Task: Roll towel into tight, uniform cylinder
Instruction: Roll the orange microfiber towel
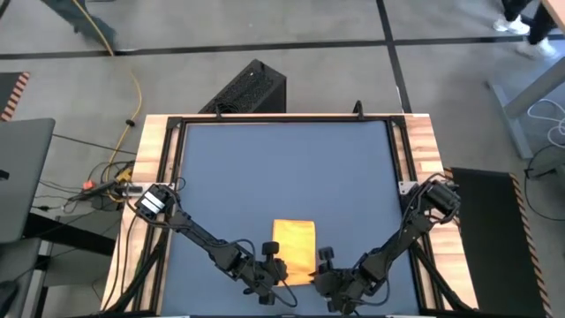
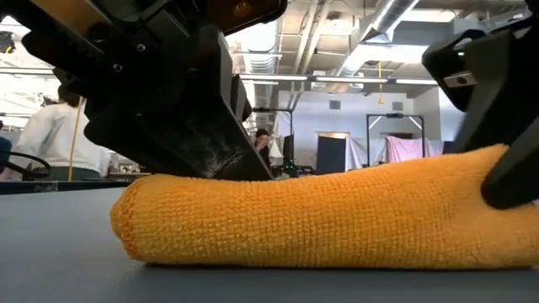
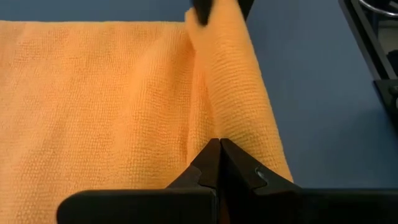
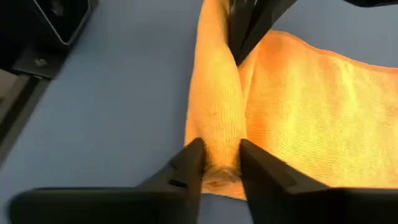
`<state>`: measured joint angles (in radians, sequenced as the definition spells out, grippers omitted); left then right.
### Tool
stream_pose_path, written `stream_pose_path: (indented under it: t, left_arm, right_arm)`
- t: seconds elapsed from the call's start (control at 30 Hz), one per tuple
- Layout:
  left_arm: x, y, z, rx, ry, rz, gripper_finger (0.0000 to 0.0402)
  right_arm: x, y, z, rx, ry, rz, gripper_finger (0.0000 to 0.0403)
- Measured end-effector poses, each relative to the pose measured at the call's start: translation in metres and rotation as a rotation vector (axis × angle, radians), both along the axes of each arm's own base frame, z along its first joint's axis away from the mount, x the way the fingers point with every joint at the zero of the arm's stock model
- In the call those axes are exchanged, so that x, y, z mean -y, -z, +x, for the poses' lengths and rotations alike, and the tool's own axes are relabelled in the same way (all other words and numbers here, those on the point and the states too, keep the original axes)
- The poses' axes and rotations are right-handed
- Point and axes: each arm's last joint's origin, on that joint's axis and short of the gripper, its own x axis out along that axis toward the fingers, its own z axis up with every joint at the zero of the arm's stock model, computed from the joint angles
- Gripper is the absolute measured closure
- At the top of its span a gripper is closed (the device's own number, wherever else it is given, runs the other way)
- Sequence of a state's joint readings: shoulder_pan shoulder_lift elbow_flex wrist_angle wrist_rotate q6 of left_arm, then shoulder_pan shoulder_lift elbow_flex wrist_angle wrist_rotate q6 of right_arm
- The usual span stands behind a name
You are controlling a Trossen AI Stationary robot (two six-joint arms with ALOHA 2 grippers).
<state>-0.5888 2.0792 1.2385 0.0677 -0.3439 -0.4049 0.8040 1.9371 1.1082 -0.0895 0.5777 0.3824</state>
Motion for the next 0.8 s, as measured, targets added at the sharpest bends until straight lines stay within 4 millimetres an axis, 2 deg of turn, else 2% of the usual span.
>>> stream_pose_path:
  t: [0.17, 0.2, 0.4, 0.53, 0.8]
  left_arm:
    - [0.000, 0.000, 0.000, -0.005, -0.001, 0.001, 0.0401]
    - [0.000, 0.000, 0.000, -0.005, 0.000, 0.001, 0.0401]
    - [0.000, 0.000, 0.000, -0.006, 0.003, 0.001, 0.0401]
    - [0.000, -0.002, -0.002, -0.012, 0.006, 0.002, 0.0401]
    - [0.003, -0.003, -0.013, -0.073, -0.010, 0.037, 0.0401]
  right_arm:
    - [-0.001, 0.000, -0.001, -0.027, 0.030, 0.083, 0.0374]
    - [-0.001, 0.001, -0.001, -0.033, 0.039, 0.102, 0.0382]
    - [0.005, 0.008, -0.002, -0.075, 0.149, 0.276, 0.0379]
    - [0.008, 0.015, -0.005, -0.042, 0.191, 0.364, 0.0380]
    - [0.012, 0.024, -0.011, -0.027, 0.320, 0.531, 0.0380]
